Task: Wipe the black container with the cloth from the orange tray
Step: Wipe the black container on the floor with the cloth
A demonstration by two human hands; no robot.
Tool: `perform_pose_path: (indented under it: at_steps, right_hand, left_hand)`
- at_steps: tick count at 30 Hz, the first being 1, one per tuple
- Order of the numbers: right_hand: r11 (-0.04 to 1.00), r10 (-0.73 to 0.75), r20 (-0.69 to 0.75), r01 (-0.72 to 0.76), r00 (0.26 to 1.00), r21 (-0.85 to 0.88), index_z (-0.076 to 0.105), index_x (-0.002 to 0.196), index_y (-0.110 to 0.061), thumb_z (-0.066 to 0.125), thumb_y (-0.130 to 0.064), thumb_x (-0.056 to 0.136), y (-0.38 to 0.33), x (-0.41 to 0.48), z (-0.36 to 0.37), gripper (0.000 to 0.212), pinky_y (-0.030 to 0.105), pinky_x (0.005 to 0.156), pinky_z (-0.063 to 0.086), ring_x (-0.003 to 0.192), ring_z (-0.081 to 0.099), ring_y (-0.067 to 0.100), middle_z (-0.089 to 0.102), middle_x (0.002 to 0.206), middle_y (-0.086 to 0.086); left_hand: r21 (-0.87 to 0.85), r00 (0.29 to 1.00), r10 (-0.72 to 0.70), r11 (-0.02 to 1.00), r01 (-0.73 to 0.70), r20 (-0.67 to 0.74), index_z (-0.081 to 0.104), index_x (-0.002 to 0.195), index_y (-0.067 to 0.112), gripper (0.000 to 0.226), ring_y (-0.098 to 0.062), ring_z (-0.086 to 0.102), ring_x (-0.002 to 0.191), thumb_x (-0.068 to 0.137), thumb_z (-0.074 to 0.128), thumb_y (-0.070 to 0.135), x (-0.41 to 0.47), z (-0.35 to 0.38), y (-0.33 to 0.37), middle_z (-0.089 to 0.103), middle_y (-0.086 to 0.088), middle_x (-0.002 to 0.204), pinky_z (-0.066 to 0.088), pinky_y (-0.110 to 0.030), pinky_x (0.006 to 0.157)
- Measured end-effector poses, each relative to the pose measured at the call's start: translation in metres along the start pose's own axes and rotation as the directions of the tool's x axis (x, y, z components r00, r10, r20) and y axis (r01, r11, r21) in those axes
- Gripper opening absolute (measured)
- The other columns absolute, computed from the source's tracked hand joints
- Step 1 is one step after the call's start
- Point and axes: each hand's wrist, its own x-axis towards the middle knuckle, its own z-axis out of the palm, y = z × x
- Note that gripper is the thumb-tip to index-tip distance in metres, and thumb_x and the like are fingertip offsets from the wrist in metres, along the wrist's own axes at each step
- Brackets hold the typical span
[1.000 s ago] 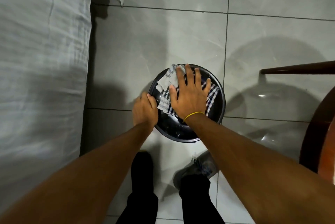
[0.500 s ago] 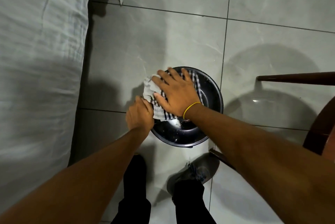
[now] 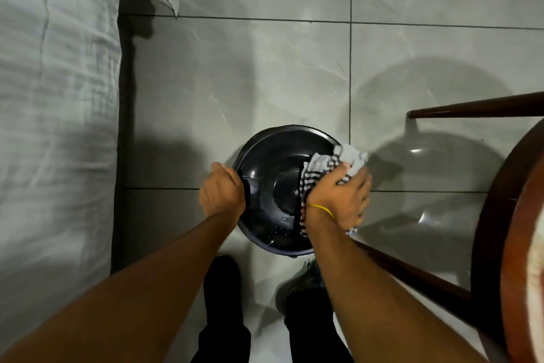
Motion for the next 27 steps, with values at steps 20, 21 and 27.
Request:
perform_pose_path:
  at_steps: [20, 21, 27]
  right_hand:
    - [0.744, -0.549, 0.193, 0.581, 0.813, -0.331, 0.040, 0.161, -0.025, 0.031, -0.061, 0.105, -0.055, 0.000, 0.019, 0.067, 0.068, 0.119, 0.030, 0.153, 0.040, 0.039, 0.044, 0.168, 0.007]
    - [0.630, -0.646, 0.265, 0.697, 0.715, -0.344, 0.043, 0.158, -0.026, 0.032, -0.061, 0.104, -0.063, 0.000, 0.023, 0.065, 0.068, 0.119, 0.030, 0.153, 0.041, 0.038, 0.046, 0.166, 0.006]
    - [-0.007, -0.847, 0.525, 0.985, 0.085, -0.170, 0.059, 0.147, -0.025, 0.042, -0.053, 0.102, -0.062, -0.032, 0.040, 0.056, 0.071, 0.121, 0.023, 0.150, 0.044, 0.039, 0.056, 0.158, 0.004]
  left_hand:
    - [0.076, 0.945, 0.269, 0.955, -0.287, 0.187, 0.041, 0.086, 0.014, 0.029, -0.018, 0.039, 0.051, 0.104, 0.029, 0.033, 0.020, -0.013, -0.002, 0.043, 0.000, 0.059, 0.022, -0.036, 0.048]
    - [0.075, 0.945, 0.269, 0.955, -0.287, 0.185, 0.040, 0.087, 0.014, 0.028, -0.017, 0.038, 0.051, 0.104, 0.030, 0.033, 0.020, -0.014, -0.001, 0.044, -0.001, 0.060, 0.022, -0.036, 0.048]
    - [0.127, 0.929, 0.300, 0.935, -0.331, 0.217, 0.052, 0.109, 0.008, 0.028, -0.038, 0.065, 0.077, 0.100, 0.051, 0.033, 0.018, -0.014, -0.003, 0.068, -0.015, 0.093, 0.038, -0.035, 0.065]
